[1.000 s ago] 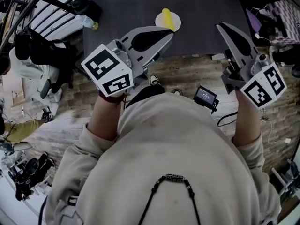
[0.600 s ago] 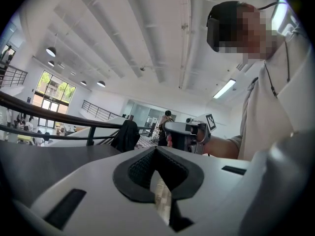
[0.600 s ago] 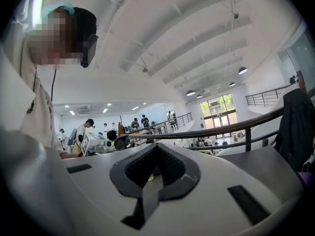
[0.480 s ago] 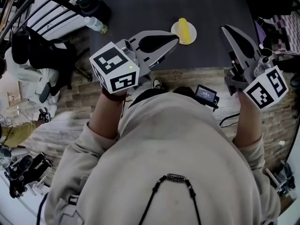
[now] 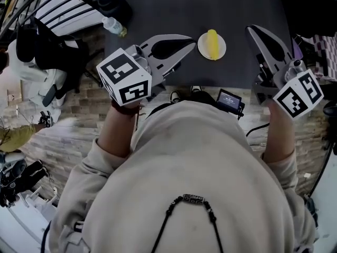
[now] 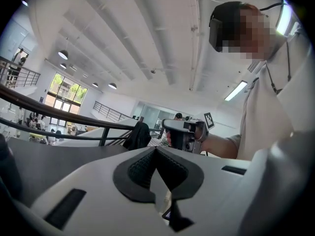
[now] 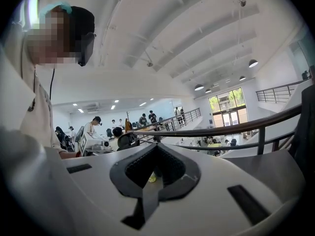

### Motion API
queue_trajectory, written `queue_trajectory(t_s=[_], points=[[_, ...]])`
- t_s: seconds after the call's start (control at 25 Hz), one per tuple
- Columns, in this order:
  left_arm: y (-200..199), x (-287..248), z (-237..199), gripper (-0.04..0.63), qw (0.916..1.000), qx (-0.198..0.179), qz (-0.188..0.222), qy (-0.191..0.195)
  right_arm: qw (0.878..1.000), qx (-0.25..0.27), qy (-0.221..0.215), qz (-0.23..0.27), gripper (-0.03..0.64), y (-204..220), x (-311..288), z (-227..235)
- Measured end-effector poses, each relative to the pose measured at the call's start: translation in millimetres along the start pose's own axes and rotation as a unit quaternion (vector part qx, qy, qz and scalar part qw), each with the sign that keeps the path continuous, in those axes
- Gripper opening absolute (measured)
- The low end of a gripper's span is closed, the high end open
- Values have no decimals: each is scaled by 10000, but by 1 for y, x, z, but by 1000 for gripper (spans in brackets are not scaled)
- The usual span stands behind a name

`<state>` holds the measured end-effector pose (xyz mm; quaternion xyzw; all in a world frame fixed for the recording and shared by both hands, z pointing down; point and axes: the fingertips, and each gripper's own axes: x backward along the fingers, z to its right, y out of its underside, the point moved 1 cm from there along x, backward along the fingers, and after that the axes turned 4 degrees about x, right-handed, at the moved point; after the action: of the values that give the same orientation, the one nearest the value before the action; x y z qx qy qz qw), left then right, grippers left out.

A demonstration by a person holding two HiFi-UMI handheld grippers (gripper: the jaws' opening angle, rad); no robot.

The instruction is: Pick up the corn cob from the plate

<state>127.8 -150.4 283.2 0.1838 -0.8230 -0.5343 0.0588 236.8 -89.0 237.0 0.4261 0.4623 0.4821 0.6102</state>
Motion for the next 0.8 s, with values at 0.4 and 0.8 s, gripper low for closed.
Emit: queue_trajectory(t_s=[0.4,0.8], points=[[-30,-21,-15,2,9995,-101,121,-291,9994,-5,-337,-11,15,-17,-25,36],[-36,-25,-25,2,9983,7,301,-502,9990,-90,-434,-114,15,-14,-34,49]])
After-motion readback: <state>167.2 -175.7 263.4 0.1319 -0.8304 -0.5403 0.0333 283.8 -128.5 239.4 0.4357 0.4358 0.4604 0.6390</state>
